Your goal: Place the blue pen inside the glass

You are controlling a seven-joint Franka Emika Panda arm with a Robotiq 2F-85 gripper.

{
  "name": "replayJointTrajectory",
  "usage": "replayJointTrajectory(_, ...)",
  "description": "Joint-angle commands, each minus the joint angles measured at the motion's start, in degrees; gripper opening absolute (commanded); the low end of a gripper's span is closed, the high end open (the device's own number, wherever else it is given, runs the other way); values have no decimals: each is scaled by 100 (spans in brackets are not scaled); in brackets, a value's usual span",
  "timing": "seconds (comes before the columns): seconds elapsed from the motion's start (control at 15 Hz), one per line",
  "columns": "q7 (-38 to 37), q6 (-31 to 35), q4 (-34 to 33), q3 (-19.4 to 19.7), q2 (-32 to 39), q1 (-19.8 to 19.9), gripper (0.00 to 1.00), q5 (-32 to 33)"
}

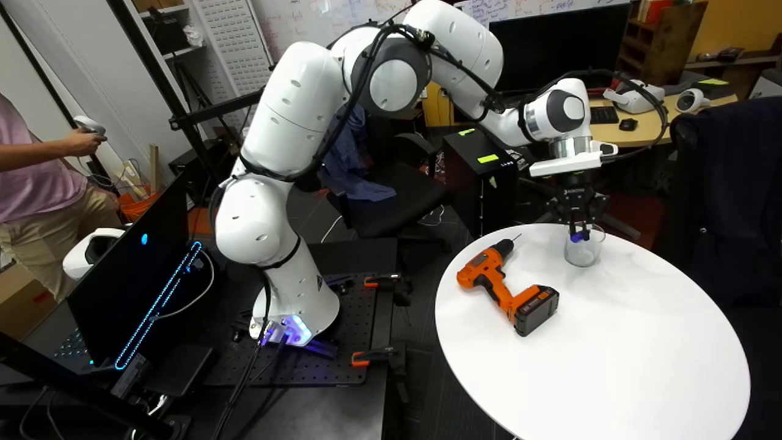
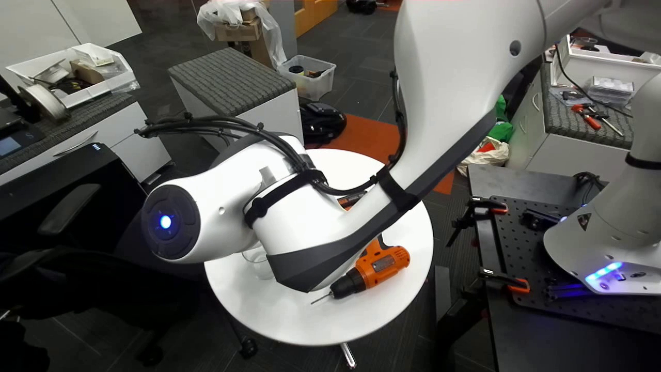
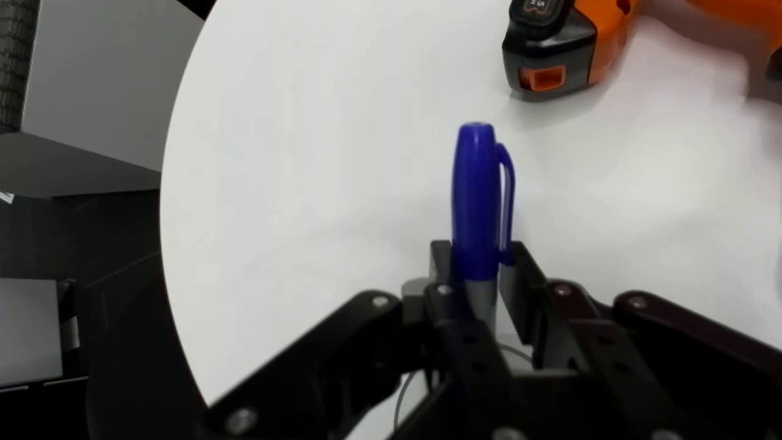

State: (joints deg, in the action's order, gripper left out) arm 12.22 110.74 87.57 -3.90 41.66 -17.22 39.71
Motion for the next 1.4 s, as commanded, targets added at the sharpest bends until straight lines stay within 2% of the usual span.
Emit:
replayJointTrajectory(0.0,196,-429,-413,2,240,-97,6,171)
replayJointTrajectory(1.13,458,-941,-1380,-31,922,-379,6,322)
replayJointTrajectory(1.2,467,-968,-1428,-28,957,-393,42,322)
replayJointTrajectory(1.33,511,-1002,-1505,-22,1014,-416,56,331)
